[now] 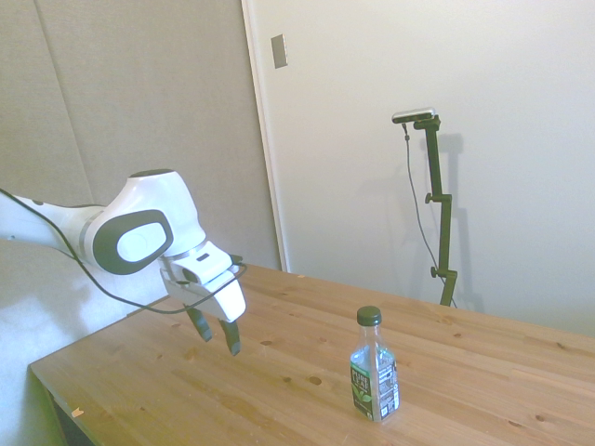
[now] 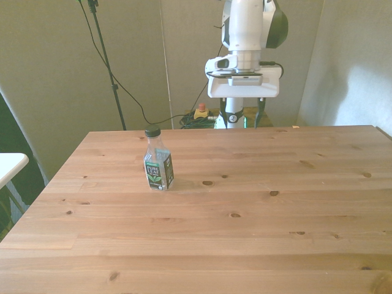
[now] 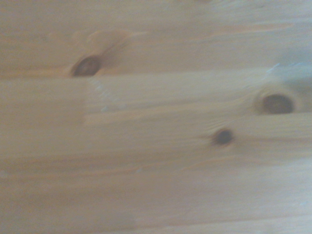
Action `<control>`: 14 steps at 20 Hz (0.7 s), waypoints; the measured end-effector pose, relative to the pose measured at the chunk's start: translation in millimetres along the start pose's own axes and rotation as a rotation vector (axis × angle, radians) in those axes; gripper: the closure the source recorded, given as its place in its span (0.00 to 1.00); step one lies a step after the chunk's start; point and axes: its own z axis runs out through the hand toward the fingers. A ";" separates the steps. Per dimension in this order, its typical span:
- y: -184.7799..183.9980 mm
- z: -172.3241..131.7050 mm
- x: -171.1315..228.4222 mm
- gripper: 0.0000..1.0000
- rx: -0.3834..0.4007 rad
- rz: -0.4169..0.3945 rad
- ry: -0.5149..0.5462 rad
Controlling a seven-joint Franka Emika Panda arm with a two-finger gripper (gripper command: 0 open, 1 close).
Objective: Knock down the bottle
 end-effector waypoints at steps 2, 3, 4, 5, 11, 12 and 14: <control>11.2 -7.1 30.6 1.00 -0.005 0.044 0.014; 17.1 -10.1 45.5 1.00 -0.006 0.064 0.021; 23.6 -12.0 59.7 1.00 -0.010 0.082 0.028; 31.3 -13.1 74.2 1.00 -0.015 0.102 0.035; 69.4 -13.5 140.7 1.00 -0.033 0.187 0.063; 72.6 -12.8 148.4 1.00 -0.036 0.195 0.066; 74.6 -11.4 161.2 1.00 -0.040 0.207 0.071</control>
